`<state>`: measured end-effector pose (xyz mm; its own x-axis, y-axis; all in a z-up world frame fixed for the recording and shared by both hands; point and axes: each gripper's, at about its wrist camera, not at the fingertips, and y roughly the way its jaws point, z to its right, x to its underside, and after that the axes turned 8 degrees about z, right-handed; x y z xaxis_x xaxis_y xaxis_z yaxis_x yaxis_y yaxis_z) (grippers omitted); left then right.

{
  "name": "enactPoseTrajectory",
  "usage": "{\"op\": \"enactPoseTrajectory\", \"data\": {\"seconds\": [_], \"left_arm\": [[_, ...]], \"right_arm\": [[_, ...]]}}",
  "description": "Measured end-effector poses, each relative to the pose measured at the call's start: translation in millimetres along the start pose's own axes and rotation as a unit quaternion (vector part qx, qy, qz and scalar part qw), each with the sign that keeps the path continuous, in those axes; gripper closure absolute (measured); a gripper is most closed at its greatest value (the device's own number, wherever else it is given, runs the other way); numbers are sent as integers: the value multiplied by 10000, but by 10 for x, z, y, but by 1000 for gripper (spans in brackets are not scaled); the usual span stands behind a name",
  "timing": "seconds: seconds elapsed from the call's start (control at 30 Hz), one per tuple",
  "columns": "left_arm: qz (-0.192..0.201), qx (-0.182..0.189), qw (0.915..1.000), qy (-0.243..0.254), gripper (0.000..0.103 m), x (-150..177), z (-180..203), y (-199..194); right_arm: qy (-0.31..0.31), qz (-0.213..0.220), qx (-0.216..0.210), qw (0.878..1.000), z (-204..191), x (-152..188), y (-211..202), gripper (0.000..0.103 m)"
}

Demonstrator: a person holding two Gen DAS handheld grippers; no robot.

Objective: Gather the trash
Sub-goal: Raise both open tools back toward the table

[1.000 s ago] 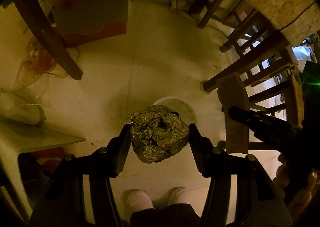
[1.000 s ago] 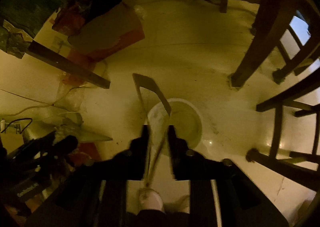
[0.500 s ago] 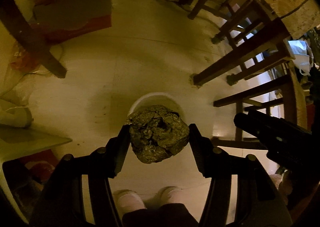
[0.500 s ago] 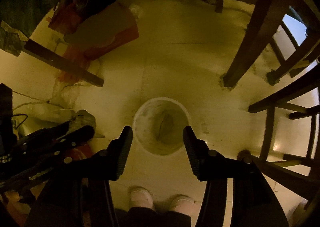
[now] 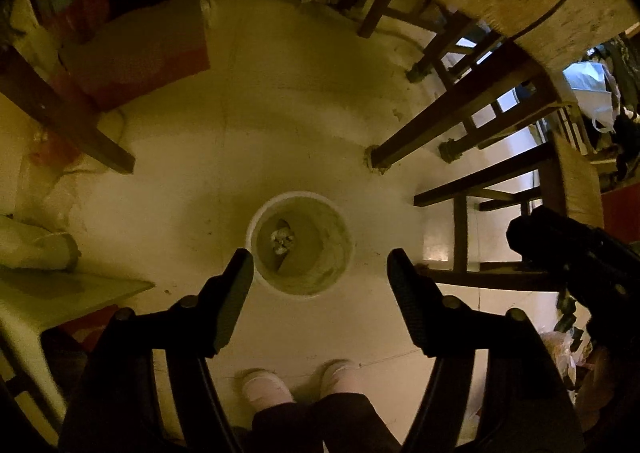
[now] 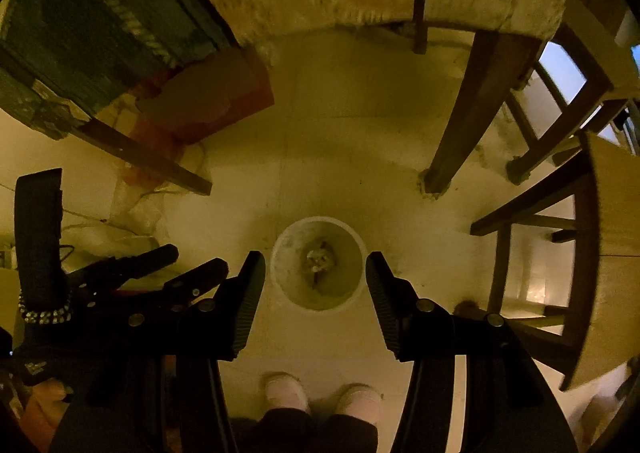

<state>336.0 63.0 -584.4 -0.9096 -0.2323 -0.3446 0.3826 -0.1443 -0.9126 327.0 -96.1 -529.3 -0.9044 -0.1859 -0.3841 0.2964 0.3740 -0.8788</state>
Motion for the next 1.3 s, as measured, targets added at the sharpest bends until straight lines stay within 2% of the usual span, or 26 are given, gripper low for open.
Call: {"op": "enactPoseTrajectory", "data": {"seconds": [0.23,0.6,0.9,1.07,1.2,1.27,1.3], "left_arm": [[441,-100,9989,151,35,-240,77,-868],[1413,-52,9896,267,35,-637,209,-2529],[2375,19,9694,614,35,-905,350,-3907],[2874,58,9544,802,35,-917,382,-4584],[3312,78,9387,956,35,-954,396,-5043],[3499,101,9313,1004,34,-984,398,-5208],[3564,92,9287,1019,34,-993,401,-5262]], "right_arm": [[-45,140,-16,9999,-184,-172,-519,54],[-325,794,-16,9963,-800,-566,-1828,54],[-269,1643,119,9860,-1271,-790,-2930,54],[-254,2203,275,9747,-1489,-876,-3506,54],[-333,2691,428,9616,-1639,-920,-3931,53],[-381,2927,487,9542,-1704,-936,-4103,36],[-397,3115,529,9479,-1731,-937,-4204,32]]}}
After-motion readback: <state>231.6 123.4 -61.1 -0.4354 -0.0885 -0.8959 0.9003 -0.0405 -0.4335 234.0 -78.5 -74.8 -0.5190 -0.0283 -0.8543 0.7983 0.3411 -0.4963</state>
